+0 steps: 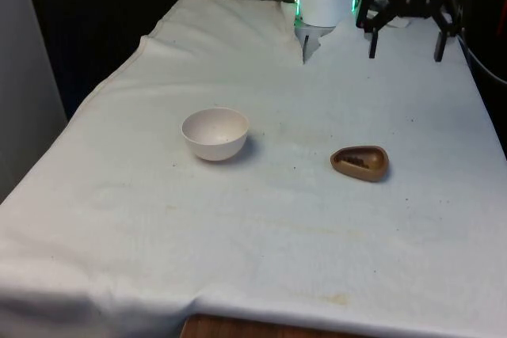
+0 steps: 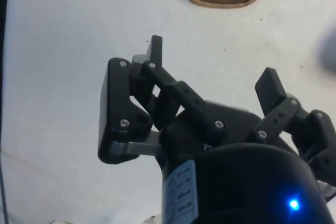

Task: Pour the coffee beans from the cup into the bowl.

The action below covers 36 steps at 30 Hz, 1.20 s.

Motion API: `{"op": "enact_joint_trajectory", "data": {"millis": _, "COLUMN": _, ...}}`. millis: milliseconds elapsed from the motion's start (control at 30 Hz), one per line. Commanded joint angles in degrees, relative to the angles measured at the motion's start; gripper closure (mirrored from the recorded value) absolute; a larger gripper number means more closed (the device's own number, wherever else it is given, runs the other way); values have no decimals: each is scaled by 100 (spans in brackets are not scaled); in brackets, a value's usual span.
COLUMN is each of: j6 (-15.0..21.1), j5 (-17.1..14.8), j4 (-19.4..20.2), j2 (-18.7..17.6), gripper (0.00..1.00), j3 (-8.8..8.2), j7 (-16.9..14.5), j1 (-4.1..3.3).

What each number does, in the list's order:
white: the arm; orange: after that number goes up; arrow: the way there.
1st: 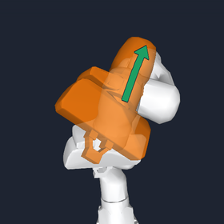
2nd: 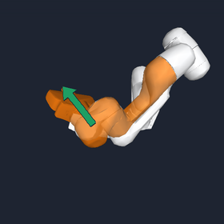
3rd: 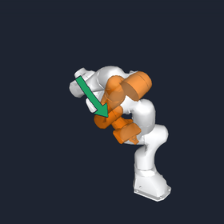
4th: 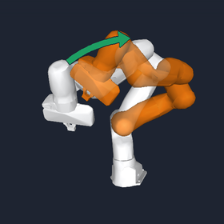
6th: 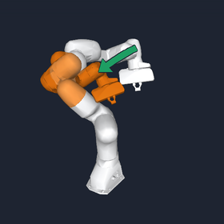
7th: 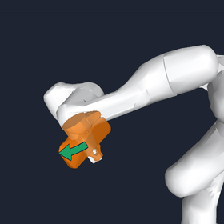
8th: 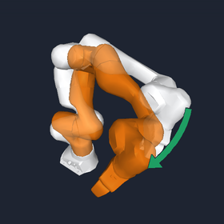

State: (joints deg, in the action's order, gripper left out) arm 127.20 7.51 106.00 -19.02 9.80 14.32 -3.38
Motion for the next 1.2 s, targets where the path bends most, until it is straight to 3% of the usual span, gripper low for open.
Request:
{"op": "enact_joint_trajectory", "data": {"millis": 0, "j6": 52, "j5": 115, "j4": -17, "j2": -57, "gripper": 0, "j3": -23, "j7": 97, "j1": -40}}
{"op": "enact_joint_trajectory", "data": {"millis": 67, "j6": 74, "j5": 195, "j4": -40, "j2": -120, "gripper": 0, "j3": -11, "j7": 155, "j1": -46}}
{"op": "enact_joint_trajectory", "data": {"millis": 100, "j6": 57, "j5": 166, "j4": -17, "j2": -103, "gripper": 0, "j3": 23, "j7": 115, "j1": -6}}
{"op": "enact_joint_trajectory", "data": {"millis": 133, "j6": 97, "j5": 269, "j4": -69, "j2": -195, "gripper": 0, "j3": 0, "j7": 212, "j1": -52}}
{"op": "enact_joint_trajectory", "data": {"millis": 367, "j6": 235, "j5": 539, "j4": -189, "j2": -510, "gripper": 0, "j3": 23, "j7": 407, "j1": -80}}
{"op": "enact_joint_trajectory", "data": {"millis": 433, "j6": 235, "j5": 539, "j4": -183, "j2": -521, "gripper": 0, "j3": 52, "j7": 390, "j1": -52}}
{"op": "enact_joint_trajectory", "data": {"millis": 467, "j6": 298, "j5": 613, "j4": -201, "j2": -579, "gripper": 0, "j3": 23, "j7": 453, "j1": -80}}
{"op": "enact_joint_trajectory", "data": {"millis": 700, "j6": 498, "j5": 825, "j4": -206, "j2": -768, "gripper": 0, "j3": 17, "j7": 579, "j1": -63}}
{"op": "enact_joint_trajectory", "data": {"millis": 1167, "j6": 647, "j5": 842, "j4": -229, "j2": -974, "gripper": 0, "j3": -11, "j7": 584, "j1": -34}}
